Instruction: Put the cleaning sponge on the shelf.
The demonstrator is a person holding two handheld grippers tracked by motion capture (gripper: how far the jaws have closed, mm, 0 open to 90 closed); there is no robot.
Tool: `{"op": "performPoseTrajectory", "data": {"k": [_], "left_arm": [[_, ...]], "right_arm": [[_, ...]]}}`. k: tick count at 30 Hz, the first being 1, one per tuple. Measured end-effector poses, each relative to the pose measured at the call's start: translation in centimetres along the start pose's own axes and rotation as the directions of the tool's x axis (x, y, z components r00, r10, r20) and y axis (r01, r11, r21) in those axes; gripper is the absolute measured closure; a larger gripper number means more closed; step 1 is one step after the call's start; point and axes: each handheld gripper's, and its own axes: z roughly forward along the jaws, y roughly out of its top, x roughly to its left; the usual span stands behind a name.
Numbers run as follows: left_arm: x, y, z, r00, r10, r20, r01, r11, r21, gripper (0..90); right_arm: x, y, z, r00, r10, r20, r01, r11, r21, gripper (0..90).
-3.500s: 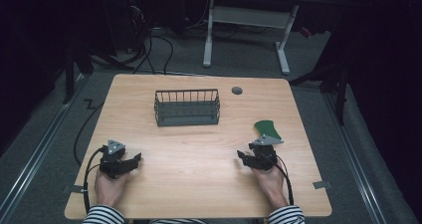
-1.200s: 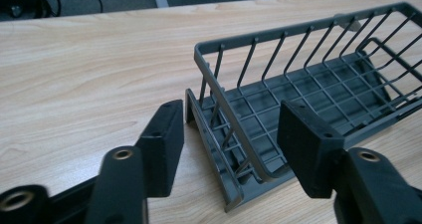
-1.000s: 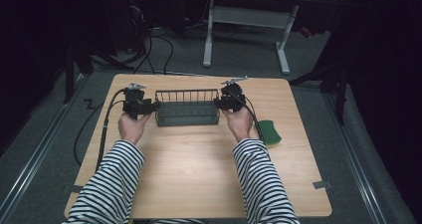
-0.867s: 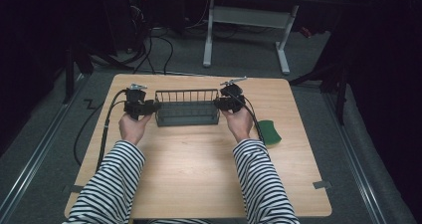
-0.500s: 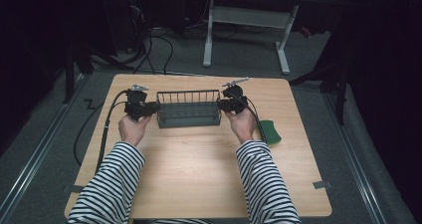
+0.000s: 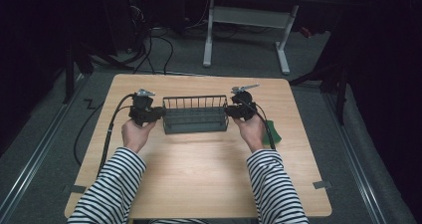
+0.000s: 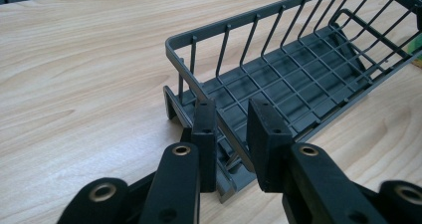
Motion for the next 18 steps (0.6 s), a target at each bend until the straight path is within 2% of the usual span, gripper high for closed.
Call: {"op": "performPoseTrajectory", "data": {"k": [5, 10, 13, 18], "left_arm": [[-0.7, -0.3, -0.3, 0.9998, 0.010, 0.020, -0.010, 0.9999, 0.007, 74.1], [-1.5, -0.5, -0.5, 0.9992, 0.033, 0.024, -0.034, 0.9992, 0.024, 73.5], [-2.3, -0.9, -0.7, 0.9982, 0.059, 0.011, -0.059, 0.9981, 0.015, 72.9], [-2.8, -1.4, -1.1, 0.9979, 0.059, 0.028, -0.059, 0.9982, 0.007, 72.6]], "right_arm": [[-0.4, -0.7, -0.6, 0.9999, 0.000, -0.016, 0.000, 1.0000, 0.002, 76.1], [-0.5, -1.0, -1.2, 0.9998, -0.008, -0.020, 0.008, 0.9996, 0.028, 75.9], [-0.6, -1.4, -1.6, 0.9995, -0.005, -0.031, 0.006, 0.9994, 0.035, 75.6], [-0.9, -2.2, -2.2, 0.9980, 0.010, -0.063, -0.007, 0.9993, 0.036, 75.1]]}}
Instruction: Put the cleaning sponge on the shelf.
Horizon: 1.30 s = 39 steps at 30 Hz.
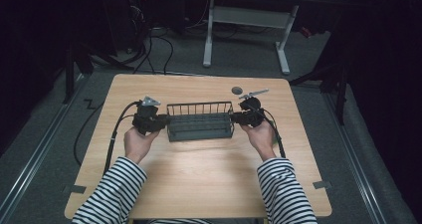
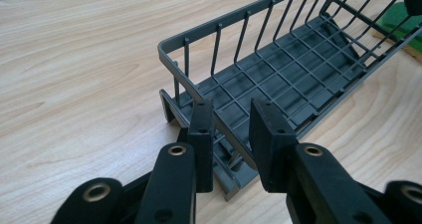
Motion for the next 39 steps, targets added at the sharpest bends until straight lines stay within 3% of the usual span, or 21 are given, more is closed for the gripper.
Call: {"op": "performPoseTrajectory", "data": {"k": [10, 22, 31, 36, 37, 39], "left_arm": [[-1.1, -0.8, -0.7, 0.9997, 0.011, 0.023, -0.011, 0.9999, 0.002, 72.4], [-2.6, -2.5, -2.1, 0.9975, 0.012, 0.070, -0.012, 0.9999, -0.009, 72.0], [-3.3, -3.3, -2.8, 0.9969, 0.030, 0.072, -0.029, 0.9994, -0.021, 72.0], [-3.2, -3.4, -2.7, 0.9974, 0.037, 0.061, -0.036, 0.9991, -0.021, 63.6], [-3.1, -3.5, -2.7, 0.9979, 0.028, 0.059, -0.027, 0.9992, -0.029, 63.6], [-2.8, -3.7, -2.8, 0.9980, 0.000, 0.064, 0.003, 0.9987, -0.051, 53.7]], "right_arm": [[0.6, -1.0, -1.1, 0.9994, -0.031, 0.015, 0.030, 0.9991, 0.029, 74.6], [1.3, -3.3, -2.8, 0.9994, -0.029, -0.018, 0.030, 0.9993, 0.023, 73.3], [1.7, -4.6, -3.7, 0.9986, -0.032, -0.041, 0.033, 0.9993, 0.020, 71.1], [1.8, -4.6, -3.7, 0.9990, -0.038, -0.025, 0.039, 0.9991, 0.014, 61.0], [1.8, -4.7, -3.8, 0.9993, -0.031, -0.022, 0.031, 0.9995, 0.010, 58.4], [1.6, -4.7, -4.2, 0.9998, -0.014, -0.011, 0.013, 0.9998, -0.014, 51.0]]}}
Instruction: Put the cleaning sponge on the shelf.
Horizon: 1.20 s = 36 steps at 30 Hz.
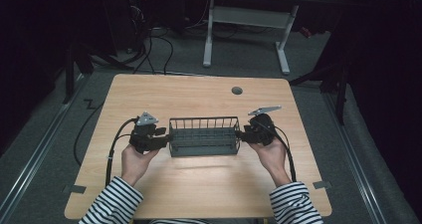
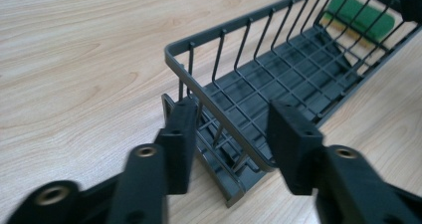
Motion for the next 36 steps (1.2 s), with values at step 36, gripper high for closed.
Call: {"op": "performPoseTrajectory", "data": {"k": [36], "left_arm": [[5.8, -9.5, 0.6, 0.9607, -0.073, -0.268, 0.083, 0.9963, 0.024, 34.8]], "right_arm": [[-8.4, -4.7, -0.4, 0.9560, 0.166, 0.242, -0.156, 0.9859, -0.059, 28.9]]}}
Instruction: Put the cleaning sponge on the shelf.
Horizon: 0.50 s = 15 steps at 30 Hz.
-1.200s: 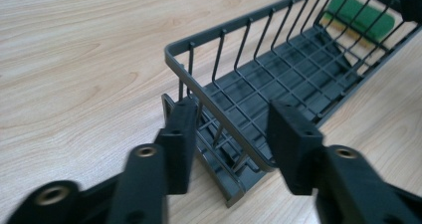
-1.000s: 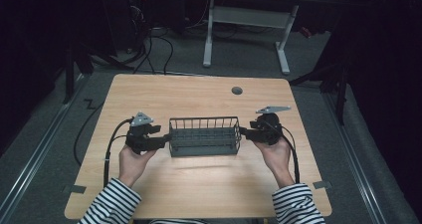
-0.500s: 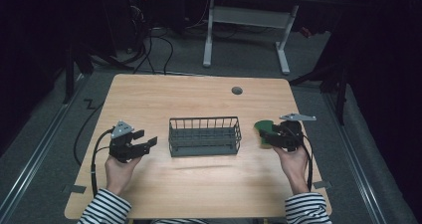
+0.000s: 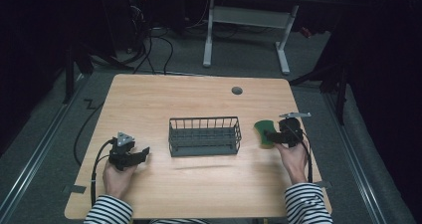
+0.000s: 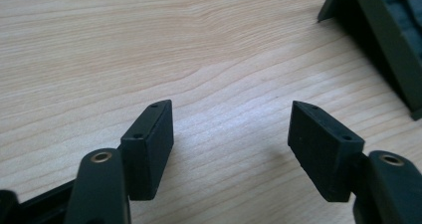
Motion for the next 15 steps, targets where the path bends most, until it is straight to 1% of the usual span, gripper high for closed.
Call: {"op": "performPoseTrajectory", "data": {"k": [4, 5, 7, 9, 10, 11, 13, 14, 15], "left_arm": [[-0.2, -0.1, 0.4, 0.9994, 0.012, -0.032, -0.012, 0.9999, 0.002, 31.9], [-0.2, -0.1, 0.4, 0.9992, 0.016, -0.036, -0.015, 0.9999, 0.006, 31.3], [-0.3, -0.1, 0.5, 0.9989, 0.015, -0.044, -0.014, 0.9999, 0.008, 30.6], [-0.2, 0.0, 0.5, 0.9990, 0.010, -0.044, -0.010, 0.9999, 0.007, 29.8], [-0.2, 0.0, 0.6, 0.9991, 0.010, -0.041, -0.010, 0.9999, 0.007, 29.2], [-0.2, 0.0, 0.6, 0.9991, 0.011, -0.040, -0.010, 0.9999, 0.008, 28.8], [-0.2, 0.0, 0.6, 0.9990, 0.014, -0.042, -0.014, 0.9999, 0.010, 28.4], [-0.2, 0.0, 0.6, 0.9990, 0.014, -0.042, -0.014, 0.9999, 0.010, 28.3], [-0.2, 0.0, 0.6, 0.9992, 0.012, -0.039, -0.011, 0.9999, 0.009, 28.3]], "right_arm": [[-0.2, 0.0, 1.3, 1.0000, 0.009, -0.001, -0.009, 0.9994, 0.033, 26.9], [-0.2, 0.1, 1.6, 0.9999, 0.011, 0.004, -0.011, 0.9991, 0.041, 26.3], [-0.3, 0.1, 2.0, 0.9998, 0.001, 0.020, -0.002, 0.9988, 0.049, 25.4], [-0.5, 0.1, 2.4, 0.9995, 0.002, 0.030, -0.004, 0.9973, 0.073, 23.5], [-0.6, 0.3, 2.7, 0.9991, -0.002, 0.041, -0.003, 0.9941, 0.108, 22.3], [-0.7, 0.5, 2.9, 0.9987, -0.008, 0.049, 0.002, 0.9923, 0.124, 22.2], [-0.7, 1.0, 3.0, 0.9987, -0.013, 0.050, 0.006, 0.9915, 0.130, 22.6], [-0.8, 1.2, 3.0, 0.9991, -0.010, 0.041, 0.004, 0.9915, 0.130, 22.0], [-0.7, 1.4, 3.1, 0.9993, -0.009, 0.035, 0.004, 0.9894, 0.145, 20.9]]}}
